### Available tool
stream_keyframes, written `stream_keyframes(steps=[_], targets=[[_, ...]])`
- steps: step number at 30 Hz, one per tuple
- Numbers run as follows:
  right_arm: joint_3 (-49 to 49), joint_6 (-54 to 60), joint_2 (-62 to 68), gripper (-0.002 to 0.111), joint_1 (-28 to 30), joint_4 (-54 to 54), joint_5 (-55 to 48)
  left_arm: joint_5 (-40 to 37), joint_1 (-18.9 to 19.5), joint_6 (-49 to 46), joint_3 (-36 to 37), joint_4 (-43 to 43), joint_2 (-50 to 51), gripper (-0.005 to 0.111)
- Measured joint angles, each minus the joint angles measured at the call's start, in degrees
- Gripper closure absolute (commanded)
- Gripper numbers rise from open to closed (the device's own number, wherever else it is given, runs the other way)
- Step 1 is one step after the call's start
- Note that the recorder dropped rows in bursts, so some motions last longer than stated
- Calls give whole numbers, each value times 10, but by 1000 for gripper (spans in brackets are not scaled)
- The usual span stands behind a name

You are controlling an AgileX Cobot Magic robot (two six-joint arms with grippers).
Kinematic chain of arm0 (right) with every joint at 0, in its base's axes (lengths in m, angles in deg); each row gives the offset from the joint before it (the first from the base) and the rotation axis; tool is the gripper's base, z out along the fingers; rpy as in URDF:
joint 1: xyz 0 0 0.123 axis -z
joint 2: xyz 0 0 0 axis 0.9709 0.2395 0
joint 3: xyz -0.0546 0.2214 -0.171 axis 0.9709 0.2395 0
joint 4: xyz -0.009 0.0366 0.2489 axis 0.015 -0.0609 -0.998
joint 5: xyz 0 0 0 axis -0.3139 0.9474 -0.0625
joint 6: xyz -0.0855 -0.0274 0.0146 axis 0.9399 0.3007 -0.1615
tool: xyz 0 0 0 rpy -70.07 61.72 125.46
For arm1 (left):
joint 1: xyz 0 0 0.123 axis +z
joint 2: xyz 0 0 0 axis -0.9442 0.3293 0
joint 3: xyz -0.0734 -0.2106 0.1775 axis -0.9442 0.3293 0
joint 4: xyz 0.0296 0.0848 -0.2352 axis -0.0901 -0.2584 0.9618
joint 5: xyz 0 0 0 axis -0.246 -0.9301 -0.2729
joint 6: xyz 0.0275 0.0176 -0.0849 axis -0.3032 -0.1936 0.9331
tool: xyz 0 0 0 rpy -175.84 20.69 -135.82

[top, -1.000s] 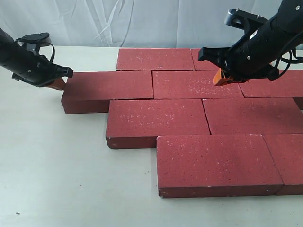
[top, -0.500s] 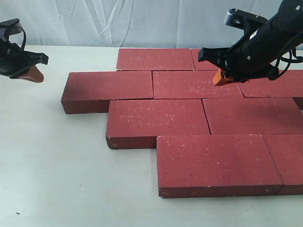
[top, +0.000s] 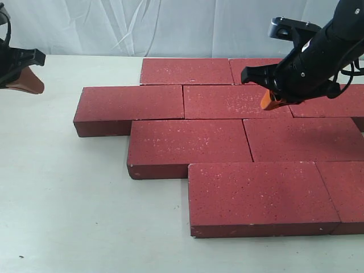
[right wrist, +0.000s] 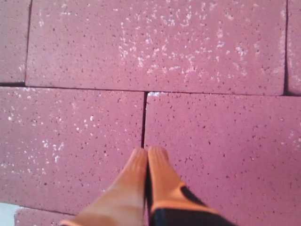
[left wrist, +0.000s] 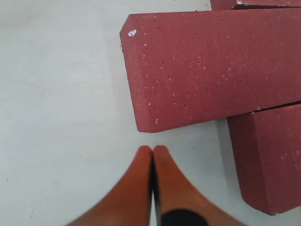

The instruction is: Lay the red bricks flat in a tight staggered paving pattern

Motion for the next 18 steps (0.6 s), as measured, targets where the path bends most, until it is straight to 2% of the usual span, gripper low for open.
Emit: stream_keyframes(steps=[4,13,18], targets=[[0,1,0,109,0,6,-26,13,-13,18,34,-18,-44,107],[0,1,-18,109,0,6,-81,34,-106,129,78,-146,-122,107],[9,4,-51,109,0,6,-97,43,-139,188,93,-202,-143,107]])
